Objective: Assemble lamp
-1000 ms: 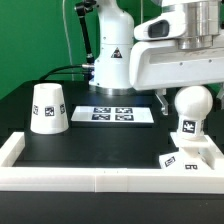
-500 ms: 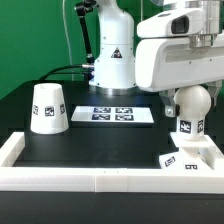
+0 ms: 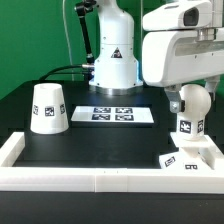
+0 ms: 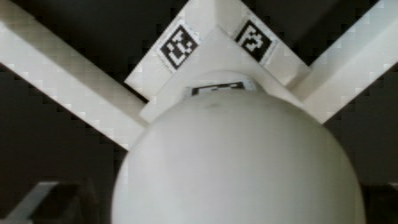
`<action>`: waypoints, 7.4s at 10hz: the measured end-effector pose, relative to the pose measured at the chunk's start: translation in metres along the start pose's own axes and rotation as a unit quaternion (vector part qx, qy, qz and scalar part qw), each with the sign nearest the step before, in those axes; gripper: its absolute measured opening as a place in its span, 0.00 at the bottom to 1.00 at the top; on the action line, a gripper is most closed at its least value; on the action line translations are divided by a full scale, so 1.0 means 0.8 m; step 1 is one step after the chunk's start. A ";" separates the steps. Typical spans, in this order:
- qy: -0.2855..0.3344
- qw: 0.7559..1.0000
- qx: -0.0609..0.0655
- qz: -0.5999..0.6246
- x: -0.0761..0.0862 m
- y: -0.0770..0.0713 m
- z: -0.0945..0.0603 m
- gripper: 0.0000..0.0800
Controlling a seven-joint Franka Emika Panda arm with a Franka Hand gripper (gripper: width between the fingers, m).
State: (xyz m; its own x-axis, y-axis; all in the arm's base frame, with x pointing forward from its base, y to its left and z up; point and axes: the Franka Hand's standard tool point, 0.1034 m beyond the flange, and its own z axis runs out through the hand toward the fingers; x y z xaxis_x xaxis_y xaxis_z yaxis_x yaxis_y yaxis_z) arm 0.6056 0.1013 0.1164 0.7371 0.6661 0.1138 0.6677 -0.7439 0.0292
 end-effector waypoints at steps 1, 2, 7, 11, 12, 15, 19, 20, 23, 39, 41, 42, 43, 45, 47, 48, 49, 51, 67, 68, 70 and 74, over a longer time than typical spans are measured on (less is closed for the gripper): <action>-0.001 1.000 0.000 0.000 -0.001 0.000 0.002 0.87; -0.001 1.000 0.000 0.000 -0.001 0.000 0.002 0.72; 0.000 0.996 0.002 0.092 -0.001 0.000 0.002 0.72; 0.000 0.949 -0.001 0.315 -0.003 0.006 0.001 0.72; -0.001 0.930 -0.002 0.367 -0.005 0.008 0.001 0.72; -0.001 0.889 -0.002 0.458 -0.006 0.010 0.001 0.72; -0.002 0.827 0.002 0.563 -0.007 0.009 0.002 0.72; -0.012 0.775 0.008 0.632 -0.008 0.005 0.002 0.72; -0.042 0.657 0.030 0.752 -0.006 -0.004 0.003 0.72; -0.031 0.858 0.056 0.510 -0.001 -0.007 0.007 0.87; -0.028 0.882 0.057 0.467 -0.001 -0.006 0.007 0.87; -0.023 0.906 0.053 0.418 -0.001 -0.005 0.007 0.87; -0.013 0.932 0.040 0.359 0.001 -0.004 0.008 0.87; -0.004 0.977 0.007 0.214 0.005 -0.002 0.006 0.87; -0.005 0.994 0.000 0.105 0.005 0.000 0.006 0.87; -0.005 0.997 0.000 0.074 0.005 0.000 0.006 0.87; -0.008 0.999 0.001 0.039 0.004 -0.001 0.007 0.87; -0.017 0.998 -0.002 -0.067 0.007 -0.003 0.008 0.87; -0.019 0.958 -0.014 0.286 0.007 0.010 0.008 0.72; -0.018 0.946 -0.016 0.324 0.006 0.012 0.008 0.72; -0.017 0.927 -0.017 0.373 0.005 0.014 0.008 0.72; -0.023 0.849 -0.022 0.528 0.001 0.013 0.008 0.72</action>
Offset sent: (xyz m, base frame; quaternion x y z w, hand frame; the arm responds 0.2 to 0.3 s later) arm 0.0000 0.0000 0.0000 0.0000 0.0000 0.0650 0.9979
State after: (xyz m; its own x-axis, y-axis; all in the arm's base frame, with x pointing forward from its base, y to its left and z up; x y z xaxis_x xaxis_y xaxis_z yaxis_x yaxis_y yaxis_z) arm 0.6136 0.0943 0.1107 0.9260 -0.3725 0.0610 -0.3714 -0.9280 -0.0289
